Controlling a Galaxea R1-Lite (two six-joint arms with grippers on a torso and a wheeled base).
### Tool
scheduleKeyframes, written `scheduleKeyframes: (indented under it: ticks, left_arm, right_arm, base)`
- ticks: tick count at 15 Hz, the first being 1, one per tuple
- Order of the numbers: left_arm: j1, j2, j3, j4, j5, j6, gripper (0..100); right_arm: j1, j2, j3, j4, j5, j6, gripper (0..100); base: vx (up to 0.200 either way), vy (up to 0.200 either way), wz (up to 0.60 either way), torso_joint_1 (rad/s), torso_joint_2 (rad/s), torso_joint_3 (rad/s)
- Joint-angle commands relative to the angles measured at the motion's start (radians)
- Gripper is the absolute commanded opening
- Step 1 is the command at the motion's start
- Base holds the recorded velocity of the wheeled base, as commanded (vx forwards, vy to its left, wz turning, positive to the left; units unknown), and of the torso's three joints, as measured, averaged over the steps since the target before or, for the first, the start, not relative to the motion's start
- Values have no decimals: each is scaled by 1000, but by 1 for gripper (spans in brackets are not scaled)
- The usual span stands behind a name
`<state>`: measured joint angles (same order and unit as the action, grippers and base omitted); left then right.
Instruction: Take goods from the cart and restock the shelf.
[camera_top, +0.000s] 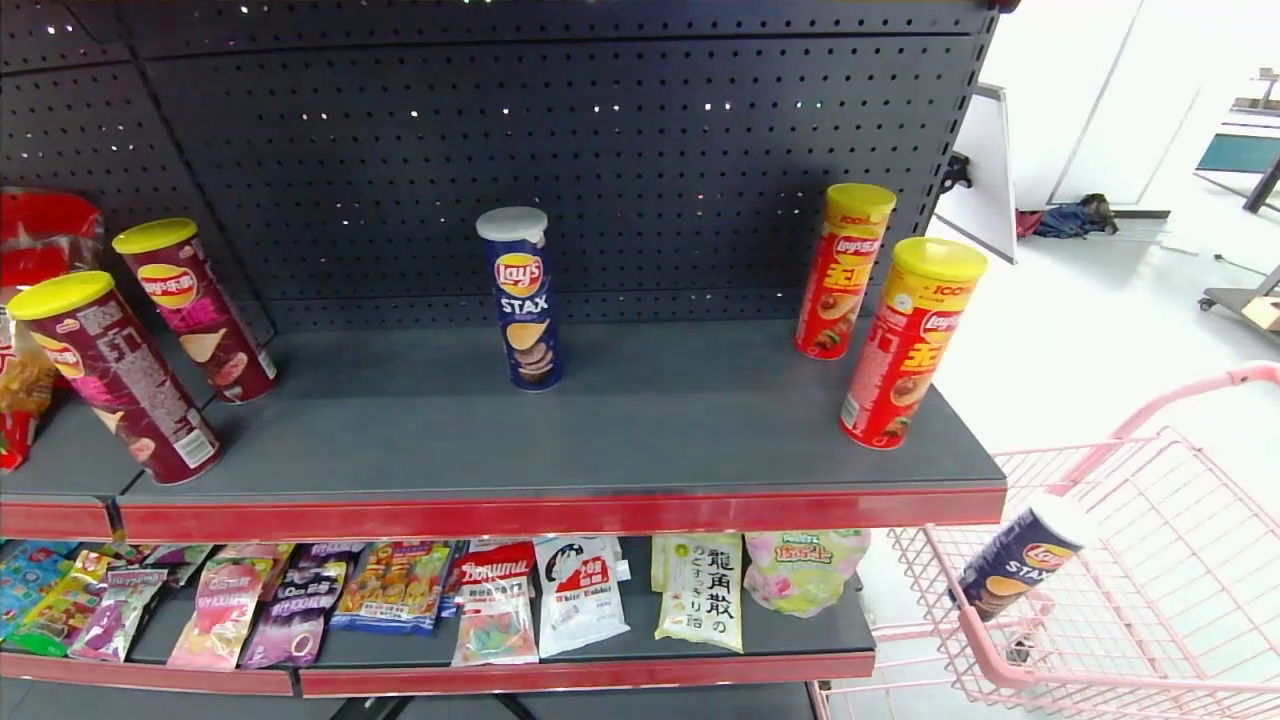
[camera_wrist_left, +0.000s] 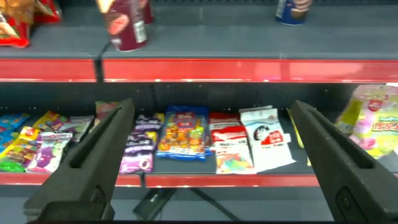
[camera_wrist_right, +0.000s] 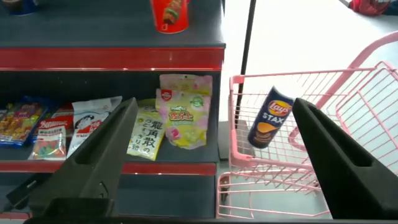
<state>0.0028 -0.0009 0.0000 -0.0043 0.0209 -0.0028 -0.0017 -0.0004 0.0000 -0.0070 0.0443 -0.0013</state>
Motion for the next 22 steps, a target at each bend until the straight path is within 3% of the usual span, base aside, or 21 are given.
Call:
scheduleKeyframes:
  ticks: [1, 5, 10, 17, 22]
  left_arm:
    - [0, 1, 0, 0, 1, 0, 100]
    - [0, 1, 0, 0, 1, 0, 100]
    - [0, 1, 0, 0, 1, 0, 100]
    - [0, 1, 0, 0, 1, -2, 100]
    - [0, 1, 0, 0, 1, 0, 100]
  right_arm:
    - [0, 0, 0, -1, 0, 0, 100]
    - [0, 0, 0, 1, 0, 0, 100]
    - [0, 0, 0, 1, 0, 0, 100]
    - [0, 0, 0, 1, 0, 0, 100]
    - [0, 0, 0, 1, 0, 0, 100]
  base:
    - [0, -200, 0, 7, 7, -2]
    - [0, -200, 0, -1, 1, 6]
    - [0, 0, 0, 0, 0, 0]
    - [0, 0, -600, 4, 4, 0]
    - [0, 0, 0, 0, 0, 0]
